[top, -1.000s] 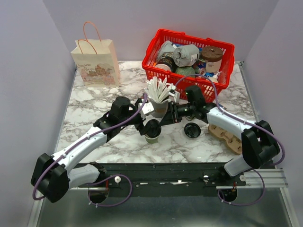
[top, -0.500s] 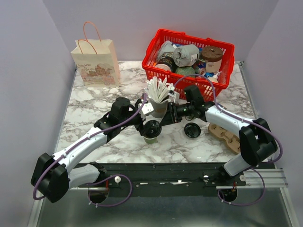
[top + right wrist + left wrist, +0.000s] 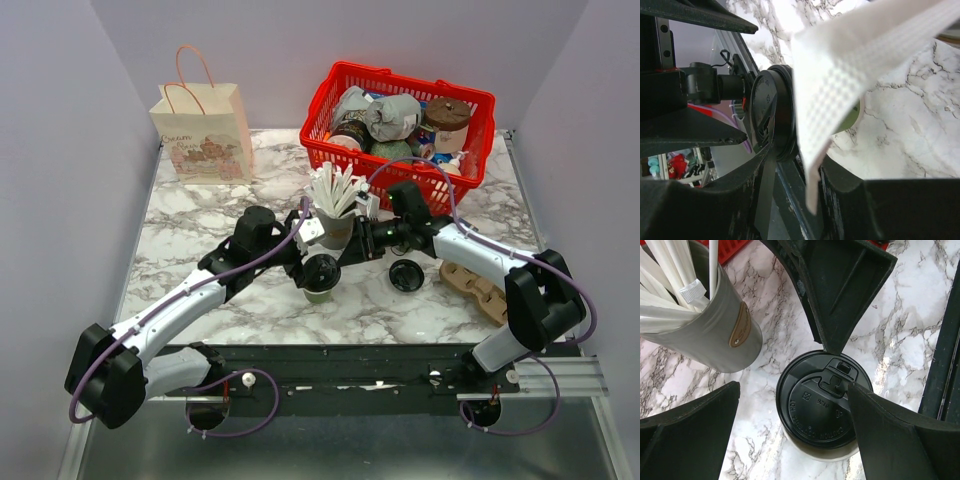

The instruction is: Pack the takeout coffee

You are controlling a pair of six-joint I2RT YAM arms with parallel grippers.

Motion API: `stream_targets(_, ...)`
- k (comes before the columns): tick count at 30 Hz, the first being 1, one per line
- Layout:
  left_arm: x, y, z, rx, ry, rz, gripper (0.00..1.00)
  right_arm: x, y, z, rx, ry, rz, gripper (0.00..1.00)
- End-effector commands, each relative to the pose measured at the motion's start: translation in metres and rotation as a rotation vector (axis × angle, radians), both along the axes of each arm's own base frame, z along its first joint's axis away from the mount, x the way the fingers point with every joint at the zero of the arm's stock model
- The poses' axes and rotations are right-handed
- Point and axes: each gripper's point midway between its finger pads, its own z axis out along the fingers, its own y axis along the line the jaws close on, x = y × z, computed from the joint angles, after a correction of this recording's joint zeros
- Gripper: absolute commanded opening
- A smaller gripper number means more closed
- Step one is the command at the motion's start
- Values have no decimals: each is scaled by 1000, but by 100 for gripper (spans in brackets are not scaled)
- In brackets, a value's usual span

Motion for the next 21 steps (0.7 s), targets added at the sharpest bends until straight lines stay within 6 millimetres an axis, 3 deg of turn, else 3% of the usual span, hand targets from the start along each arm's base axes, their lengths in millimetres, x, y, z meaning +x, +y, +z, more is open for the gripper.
stream_targets(1,-10,0,0,-4,11,-22,96,0,4,-9,-29,-7,-7,43)
stream_targets(17,-14,7,-4,12,18,-2,96,-3,10,-16,-75,-18,-2,43)
stream_targets(21,-10,9,3,3,6,25,96,1,10,-4,-65,-65,1,43)
